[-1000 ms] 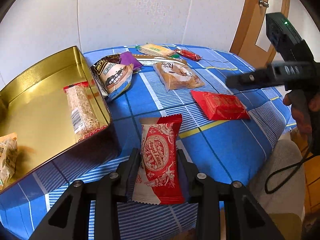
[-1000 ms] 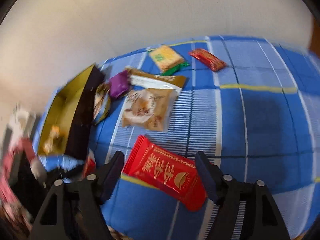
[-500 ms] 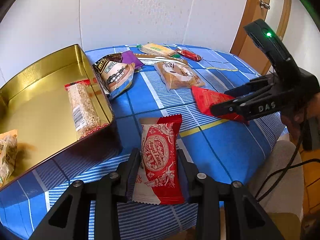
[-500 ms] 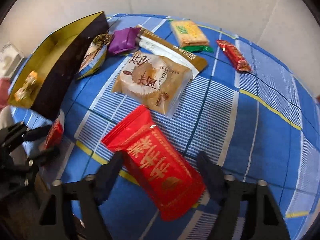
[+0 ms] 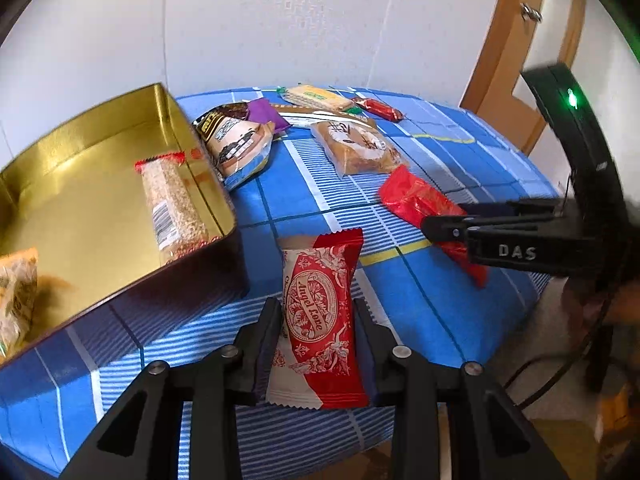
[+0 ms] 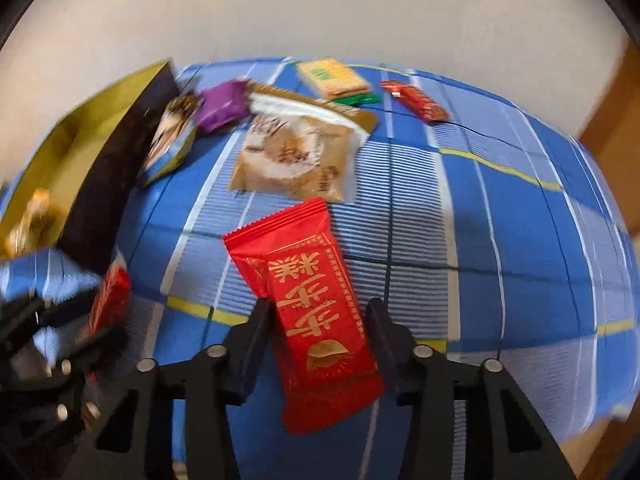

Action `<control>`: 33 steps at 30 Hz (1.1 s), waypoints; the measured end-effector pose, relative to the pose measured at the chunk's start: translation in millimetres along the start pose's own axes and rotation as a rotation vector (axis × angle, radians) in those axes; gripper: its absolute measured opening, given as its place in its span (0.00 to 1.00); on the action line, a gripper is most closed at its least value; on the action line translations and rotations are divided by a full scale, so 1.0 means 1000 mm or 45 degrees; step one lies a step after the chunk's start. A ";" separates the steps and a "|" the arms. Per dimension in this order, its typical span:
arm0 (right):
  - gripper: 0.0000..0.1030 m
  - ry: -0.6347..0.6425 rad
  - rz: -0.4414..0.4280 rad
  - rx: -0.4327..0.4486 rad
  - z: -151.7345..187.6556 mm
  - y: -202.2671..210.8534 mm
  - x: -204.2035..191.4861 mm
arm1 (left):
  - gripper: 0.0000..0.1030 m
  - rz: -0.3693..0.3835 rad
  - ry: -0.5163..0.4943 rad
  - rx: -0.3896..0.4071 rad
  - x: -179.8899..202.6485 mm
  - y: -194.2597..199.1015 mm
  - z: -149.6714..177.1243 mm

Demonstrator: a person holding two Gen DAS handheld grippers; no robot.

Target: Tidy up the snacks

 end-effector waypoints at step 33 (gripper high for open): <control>0.39 -0.348 -0.188 0.321 -0.002 0.002 0.010 | 0.32 -0.053 0.239 0.221 -0.075 0.078 -0.031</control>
Point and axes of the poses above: each gripper's, at about its wrist camera, not at the fingertips, and y roughly against the way its jaws point, x to its right, z to its underside, the point moved 10 cm from there along -y, roughly the way its jaws point, and after that the axes turned 8 degrees about -x, right-handed, at the moved point
